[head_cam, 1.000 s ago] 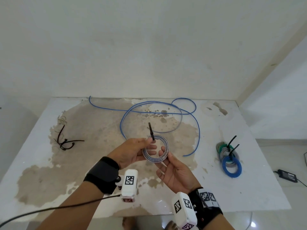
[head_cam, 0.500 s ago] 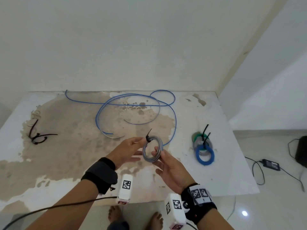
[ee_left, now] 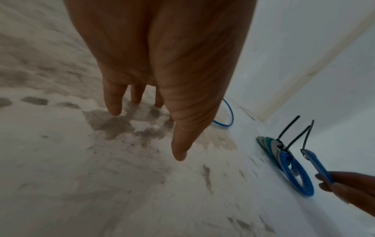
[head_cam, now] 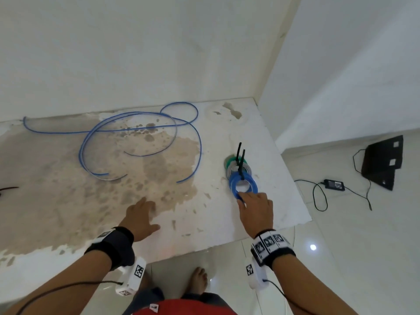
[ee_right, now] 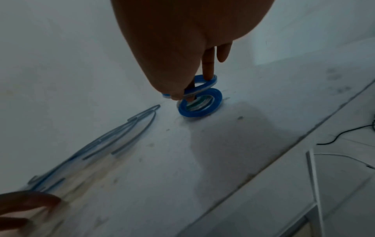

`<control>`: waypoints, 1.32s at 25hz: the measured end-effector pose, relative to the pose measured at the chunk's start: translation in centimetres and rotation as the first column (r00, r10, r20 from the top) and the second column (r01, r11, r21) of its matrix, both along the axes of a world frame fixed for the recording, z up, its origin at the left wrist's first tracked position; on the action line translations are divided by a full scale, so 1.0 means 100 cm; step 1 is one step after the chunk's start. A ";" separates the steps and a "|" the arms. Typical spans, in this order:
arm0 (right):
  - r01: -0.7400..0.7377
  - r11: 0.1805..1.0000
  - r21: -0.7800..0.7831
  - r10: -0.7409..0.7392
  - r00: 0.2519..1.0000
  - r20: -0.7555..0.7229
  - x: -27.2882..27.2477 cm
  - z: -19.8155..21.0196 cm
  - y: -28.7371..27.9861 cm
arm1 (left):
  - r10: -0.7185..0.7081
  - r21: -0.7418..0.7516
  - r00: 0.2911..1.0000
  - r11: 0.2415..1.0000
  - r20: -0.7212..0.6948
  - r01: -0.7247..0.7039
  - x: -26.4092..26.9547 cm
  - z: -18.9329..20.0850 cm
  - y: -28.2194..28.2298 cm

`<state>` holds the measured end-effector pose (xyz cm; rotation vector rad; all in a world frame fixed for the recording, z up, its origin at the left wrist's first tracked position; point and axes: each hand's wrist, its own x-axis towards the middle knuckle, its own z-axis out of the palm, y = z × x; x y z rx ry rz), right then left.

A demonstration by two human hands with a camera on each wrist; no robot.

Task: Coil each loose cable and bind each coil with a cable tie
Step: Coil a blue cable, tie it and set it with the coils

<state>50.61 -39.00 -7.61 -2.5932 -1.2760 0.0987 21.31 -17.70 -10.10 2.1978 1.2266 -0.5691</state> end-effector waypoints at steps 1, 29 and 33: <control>-0.004 0.998 -0.059 0.005 1.000 0.012 0.002 -0.006 0.003 | -0.009 0.006 1.000 1.000 0.003 0.009 -0.002 0.000 0.000; -0.149 0.989 0.022 0.149 0.938 -0.314 -0.048 -0.006 0.058 | 0.130 -0.119 0.970 0.987 0.206 -0.107 -0.010 0.034 -0.001; -0.387 0.919 -0.070 0.300 0.806 -0.510 -0.077 0.003 0.134 | 0.288 -0.162 0.897 0.955 0.336 -0.246 -0.022 0.042 0.023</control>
